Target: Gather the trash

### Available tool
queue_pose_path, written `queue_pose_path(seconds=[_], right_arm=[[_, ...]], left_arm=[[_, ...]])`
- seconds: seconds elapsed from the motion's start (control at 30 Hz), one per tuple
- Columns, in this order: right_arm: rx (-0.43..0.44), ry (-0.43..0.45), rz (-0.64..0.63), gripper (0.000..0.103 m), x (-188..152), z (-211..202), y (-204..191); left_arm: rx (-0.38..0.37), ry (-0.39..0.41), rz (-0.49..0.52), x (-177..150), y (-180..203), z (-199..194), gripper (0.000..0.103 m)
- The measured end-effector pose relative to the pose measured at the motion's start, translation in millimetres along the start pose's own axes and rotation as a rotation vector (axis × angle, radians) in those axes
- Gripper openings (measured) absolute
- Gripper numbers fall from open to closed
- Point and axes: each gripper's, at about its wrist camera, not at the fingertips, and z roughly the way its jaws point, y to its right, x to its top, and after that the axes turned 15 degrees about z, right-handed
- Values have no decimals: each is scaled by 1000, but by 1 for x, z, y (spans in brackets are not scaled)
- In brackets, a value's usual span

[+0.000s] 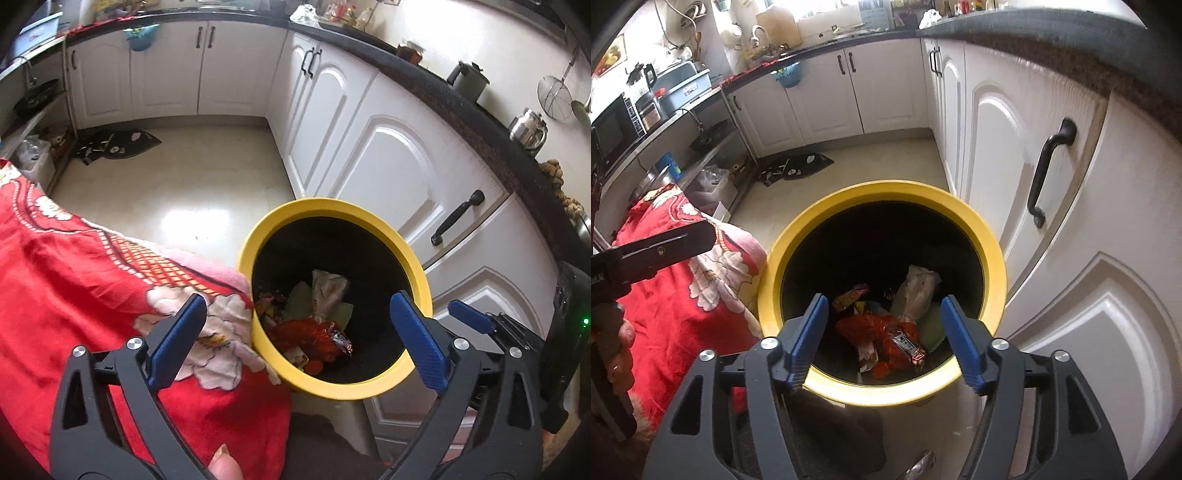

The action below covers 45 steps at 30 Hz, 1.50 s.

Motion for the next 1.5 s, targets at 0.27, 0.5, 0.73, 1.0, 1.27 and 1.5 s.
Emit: queue_pose_path(seconds=[0.27, 0.5, 0.73, 1.0, 1.27, 1.5], right_arm=[[-3, 65, -30, 80, -4, -25, -15], [10, 116, -49, 86, -11, -48, -28], [23, 205, -77, 94, -21, -78, -42], [47, 320, -131, 97, -49, -109, -55], [90, 459, -165, 97, -86, -132, -62], [107, 542, -208, 97, -113, -143, -65]], left_arm=[[54, 25, -18, -11, -8, -29, 92], [95, 48, -19, -22, -10, -52, 92], [153, 91, -21, -37, -9, -79, 92], [220, 168, 3, -59, -2, -113, 92], [289, 271, 31, -86, 7, -143, 92], [332, 341, 53, -111, 15, -164, 92]])
